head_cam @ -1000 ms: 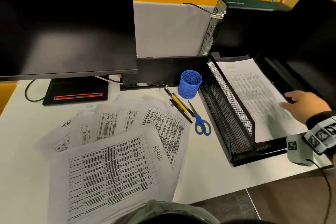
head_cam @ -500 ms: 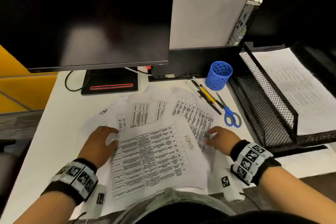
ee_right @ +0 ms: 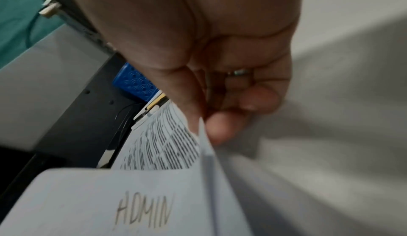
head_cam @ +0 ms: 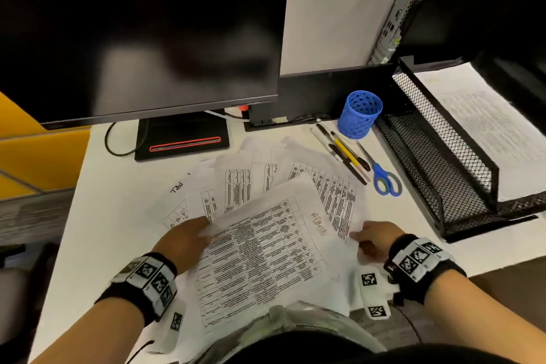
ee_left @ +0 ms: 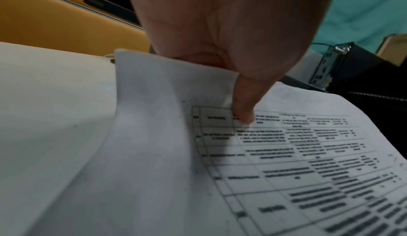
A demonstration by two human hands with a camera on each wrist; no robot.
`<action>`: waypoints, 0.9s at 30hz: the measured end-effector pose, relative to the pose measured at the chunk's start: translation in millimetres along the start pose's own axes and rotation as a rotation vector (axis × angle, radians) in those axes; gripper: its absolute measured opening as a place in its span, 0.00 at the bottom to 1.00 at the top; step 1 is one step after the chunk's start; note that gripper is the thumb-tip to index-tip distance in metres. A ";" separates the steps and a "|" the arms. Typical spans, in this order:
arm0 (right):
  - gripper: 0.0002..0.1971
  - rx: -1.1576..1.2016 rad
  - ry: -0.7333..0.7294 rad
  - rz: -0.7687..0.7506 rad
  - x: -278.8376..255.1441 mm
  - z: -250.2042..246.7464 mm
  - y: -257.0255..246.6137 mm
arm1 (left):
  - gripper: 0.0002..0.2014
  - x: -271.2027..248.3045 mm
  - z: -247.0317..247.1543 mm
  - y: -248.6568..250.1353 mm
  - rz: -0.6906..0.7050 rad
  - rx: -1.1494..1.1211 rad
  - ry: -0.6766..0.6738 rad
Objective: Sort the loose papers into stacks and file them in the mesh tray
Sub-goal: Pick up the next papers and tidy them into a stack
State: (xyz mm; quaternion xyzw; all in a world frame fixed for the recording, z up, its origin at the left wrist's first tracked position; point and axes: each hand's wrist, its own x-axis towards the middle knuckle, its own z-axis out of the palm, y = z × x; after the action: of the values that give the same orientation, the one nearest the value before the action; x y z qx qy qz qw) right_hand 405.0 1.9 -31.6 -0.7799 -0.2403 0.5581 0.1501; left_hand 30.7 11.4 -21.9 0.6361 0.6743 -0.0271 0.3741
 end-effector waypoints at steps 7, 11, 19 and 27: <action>0.08 0.084 -0.174 -0.104 -32.9 13.1 -3.3 | 0.07 -11.3 -31.3 -22.2 -0.014 -0.296 0.161; 0.15 -0.027 -0.251 -0.276 -45.6 26.1 -15.2 | 0.10 -15.2 -38.3 -20.8 -0.057 -0.553 0.236; 0.13 0.092 -0.296 -0.568 -61.1 53.3 -50.1 | 0.15 -11.7 -42.9 -5.4 -0.084 -0.788 0.271; 0.08 0.137 -0.256 -0.615 -65.6 72.4 -70.4 | 0.17 -14.8 -39.6 13.8 0.025 -0.832 0.405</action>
State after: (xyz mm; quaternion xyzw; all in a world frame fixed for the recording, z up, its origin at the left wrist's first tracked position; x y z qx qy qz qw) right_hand 305.0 23.0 32.1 -0.5824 -0.4435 0.5949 0.3319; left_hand 22.9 21.9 20.5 0.4324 0.6798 0.3749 0.4587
